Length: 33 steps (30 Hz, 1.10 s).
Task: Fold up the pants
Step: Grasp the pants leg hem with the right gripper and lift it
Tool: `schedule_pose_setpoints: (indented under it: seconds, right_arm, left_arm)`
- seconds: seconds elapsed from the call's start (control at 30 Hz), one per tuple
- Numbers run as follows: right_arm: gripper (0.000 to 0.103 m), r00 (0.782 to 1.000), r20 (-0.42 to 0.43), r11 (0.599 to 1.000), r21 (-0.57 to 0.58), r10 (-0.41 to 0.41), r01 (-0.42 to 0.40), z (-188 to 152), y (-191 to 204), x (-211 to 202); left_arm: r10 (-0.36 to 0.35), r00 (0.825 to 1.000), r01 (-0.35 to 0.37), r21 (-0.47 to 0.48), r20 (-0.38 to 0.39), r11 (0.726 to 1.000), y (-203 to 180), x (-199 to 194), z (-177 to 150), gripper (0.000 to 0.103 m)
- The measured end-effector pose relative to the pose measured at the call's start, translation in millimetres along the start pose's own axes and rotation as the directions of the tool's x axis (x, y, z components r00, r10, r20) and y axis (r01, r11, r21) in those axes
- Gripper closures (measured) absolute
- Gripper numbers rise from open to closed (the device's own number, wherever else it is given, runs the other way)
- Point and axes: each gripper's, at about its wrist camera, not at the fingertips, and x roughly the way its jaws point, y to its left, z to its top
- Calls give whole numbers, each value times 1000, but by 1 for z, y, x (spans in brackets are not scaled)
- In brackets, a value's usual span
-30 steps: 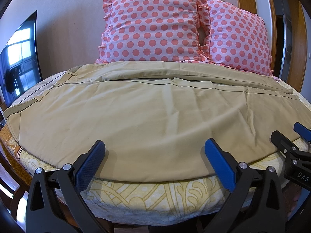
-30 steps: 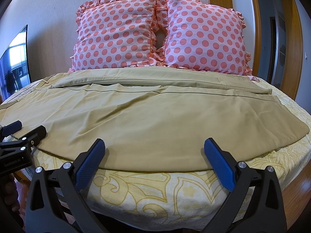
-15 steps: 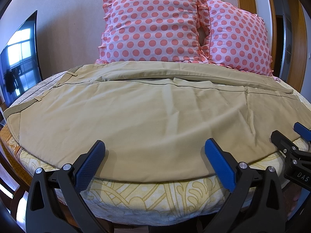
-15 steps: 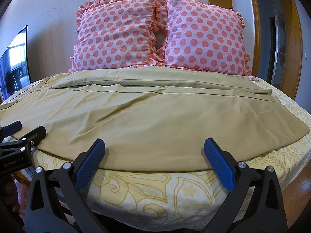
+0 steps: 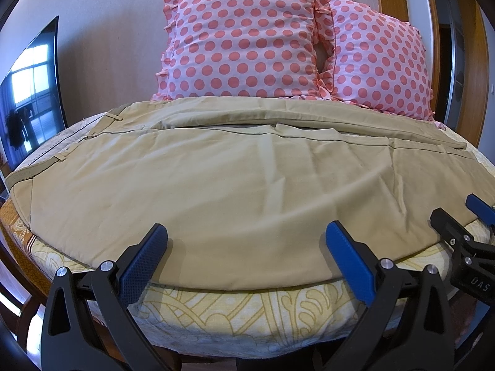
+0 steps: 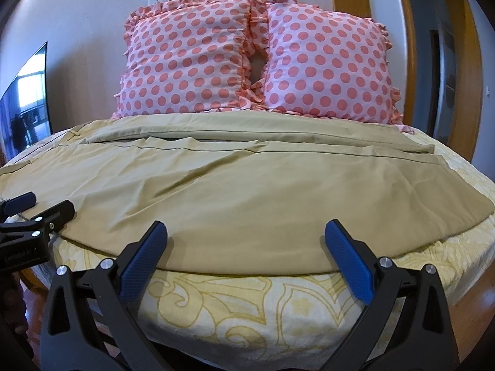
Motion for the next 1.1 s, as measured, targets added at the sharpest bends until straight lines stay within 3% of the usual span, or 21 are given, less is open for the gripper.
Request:
schedule_pose_setpoints:
  seconds: [0.17, 0.27, 0.33, 0.47, 0.6, 0.67, 0.8, 0.9, 1.03, 1.1]
  right_arm:
    - [2, 999, -32, 1000, -4, 30, -31, 16, -12, 2]
    - [2, 1000, 2, 1000, 24, 18, -18, 56, -38, -1]
    - [2, 1000, 11, 997, 68, -29, 28, 92, -68, 9]
    - [2, 982, -57, 965, 180, -182, 189, 156, -136, 67]
    - [3, 927, -195, 889, 275, -320, 365, 196, -214, 156]
    - [25, 888, -289, 847, 301, -357, 438, 209, -250, 204]
    - [36, 842, -428, 747, 427, -329, 509, 212, -301, 259]
    - [41, 806, -472, 719, 412, -358, 560, 218, -314, 289]
    - [45, 715, -539, 670, 329, -446, 666, 217, -316, 314]
    - [44, 711, -563, 648, 362, -421, 670, 211, -322, 322]
  left_arm:
    - [36, 999, -36, 31, -5, 999, -4, 6, 15, 1]
    - [51, 998, -52, 45, 38, 998, -3, 1, 35, 1]
    - [60, 997, -62, 38, 49, 997, -4, 6, 55, 1]
    - [48, 997, -48, -5, 55, 999, -4, 27, 95, 1]
    - [54, 997, -53, -12, 60, 999, -6, 50, 123, 1]
    - [55, 996, -54, -5, 67, 999, -9, 57, 130, 1]
    - [51, 996, -54, 34, 79, 998, -15, 70, 134, 1]
    - [31, 998, -33, 49, 50, 998, -17, 79, 133, 1]
    - [-2, 1000, 2, 33, 8, 999, -13, 87, 133, 1]
    - [-14, 1000, 14, 19, -9, 1000, -10, 90, 133, 1]
